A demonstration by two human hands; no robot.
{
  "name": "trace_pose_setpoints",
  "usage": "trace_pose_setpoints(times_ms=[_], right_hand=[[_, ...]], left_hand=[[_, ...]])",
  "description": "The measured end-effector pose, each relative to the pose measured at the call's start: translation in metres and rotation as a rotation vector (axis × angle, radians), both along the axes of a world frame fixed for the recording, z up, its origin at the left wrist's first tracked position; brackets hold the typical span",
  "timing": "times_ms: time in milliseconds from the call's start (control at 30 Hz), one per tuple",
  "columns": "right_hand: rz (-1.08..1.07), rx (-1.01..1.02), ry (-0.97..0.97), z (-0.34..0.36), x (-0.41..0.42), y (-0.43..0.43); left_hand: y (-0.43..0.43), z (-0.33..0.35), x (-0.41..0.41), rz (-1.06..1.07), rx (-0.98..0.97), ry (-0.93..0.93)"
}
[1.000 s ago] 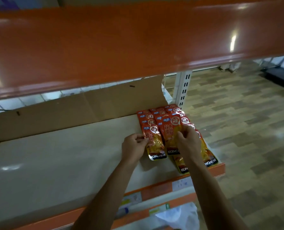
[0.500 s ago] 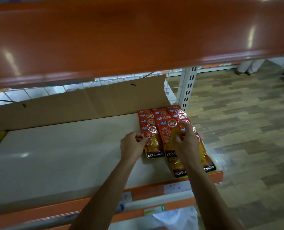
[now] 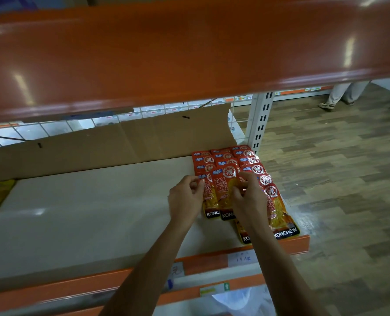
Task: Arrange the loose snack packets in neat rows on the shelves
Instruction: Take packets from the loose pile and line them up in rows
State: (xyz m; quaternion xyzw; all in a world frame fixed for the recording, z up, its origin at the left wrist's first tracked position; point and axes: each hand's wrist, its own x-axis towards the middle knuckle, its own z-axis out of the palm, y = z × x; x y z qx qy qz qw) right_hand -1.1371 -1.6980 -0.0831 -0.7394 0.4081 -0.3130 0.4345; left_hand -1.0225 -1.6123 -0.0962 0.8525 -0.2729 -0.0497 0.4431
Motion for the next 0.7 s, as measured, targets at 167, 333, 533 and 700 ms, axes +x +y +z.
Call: trace_pose_setpoints(times_ms=[167,333,533,700], right_hand=[[0.017,0.026,0.016,-0.002,0.007,0.010],[0.016,-0.167,0.105,-0.002,0.005,0.015],[0.052,-0.374,0.326,-0.009,-0.002,0.015],[0.109,-0.368,0.436,-0.016,-0.005,0.015]], left_hand=[[0.000,0.003,-0.005,-0.115,-0.180,0.446],[0.009,-0.004,-0.001,-0.058,-0.216,0.563],[0.017,-0.013,-0.001,-0.004,-0.123,0.434],[0.017,-0.015,-0.003,-0.018,-0.054,0.337]])
